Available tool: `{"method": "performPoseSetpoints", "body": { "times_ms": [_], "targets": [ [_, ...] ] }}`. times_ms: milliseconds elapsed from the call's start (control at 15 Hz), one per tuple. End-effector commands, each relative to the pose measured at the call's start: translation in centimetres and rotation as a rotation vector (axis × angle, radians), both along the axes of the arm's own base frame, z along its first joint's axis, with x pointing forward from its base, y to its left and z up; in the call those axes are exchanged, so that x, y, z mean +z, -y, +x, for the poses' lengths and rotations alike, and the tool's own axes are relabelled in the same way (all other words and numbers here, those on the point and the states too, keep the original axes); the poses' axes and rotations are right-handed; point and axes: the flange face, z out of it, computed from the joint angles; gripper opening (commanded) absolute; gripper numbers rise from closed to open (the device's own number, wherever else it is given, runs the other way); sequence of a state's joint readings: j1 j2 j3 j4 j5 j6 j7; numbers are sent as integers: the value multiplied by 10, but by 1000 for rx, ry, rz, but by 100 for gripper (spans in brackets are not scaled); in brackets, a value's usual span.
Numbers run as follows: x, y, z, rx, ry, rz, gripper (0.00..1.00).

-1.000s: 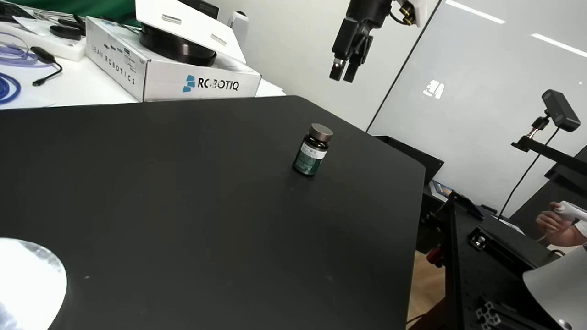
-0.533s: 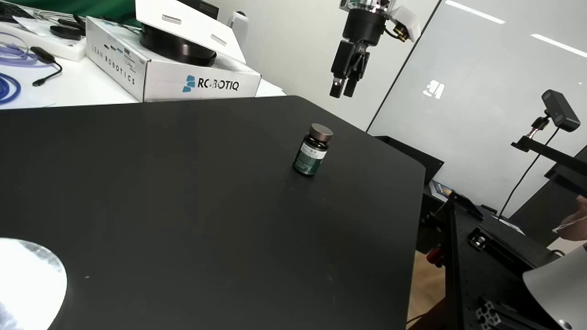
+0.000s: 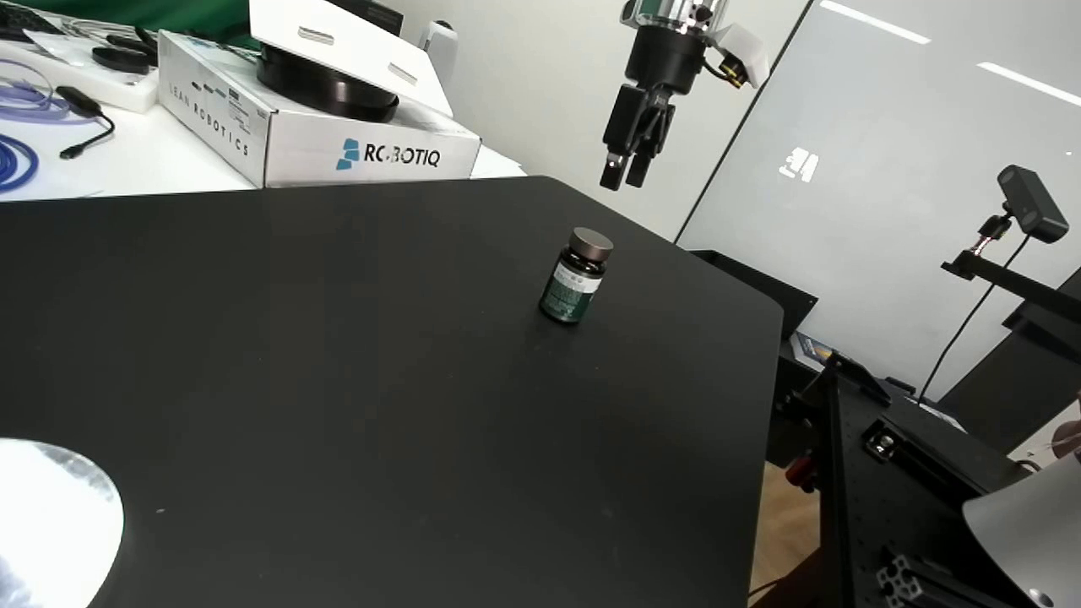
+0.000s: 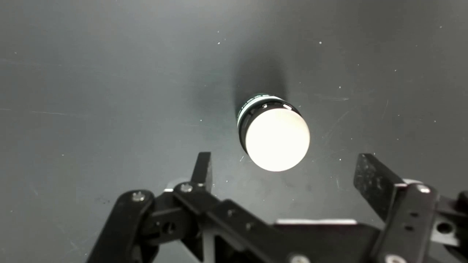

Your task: Move the bottle to the left

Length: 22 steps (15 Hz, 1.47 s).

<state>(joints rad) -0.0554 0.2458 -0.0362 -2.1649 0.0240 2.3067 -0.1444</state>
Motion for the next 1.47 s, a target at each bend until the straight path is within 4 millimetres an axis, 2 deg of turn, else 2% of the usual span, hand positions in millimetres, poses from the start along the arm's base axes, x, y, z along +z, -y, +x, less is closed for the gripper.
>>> {"method": "performPoseSetpoints", "body": {
  "times_ms": [0, 400, 1133, 1200, 1267, 1400],
  "targets": [
    [-14, -12, -6, -14, 58, 10, 100],
    [-39, -20, -13, 1, 112, -1, 100],
    [-61, -18, -15, 16, 111, -23, 100],
    [-62, -18, -15, 17, 122, -25, 75],
    [-64, -17, -15, 19, 129, -30, 74],
    [-68, -17, -14, 17, 124, -30, 60]
  ]
}}
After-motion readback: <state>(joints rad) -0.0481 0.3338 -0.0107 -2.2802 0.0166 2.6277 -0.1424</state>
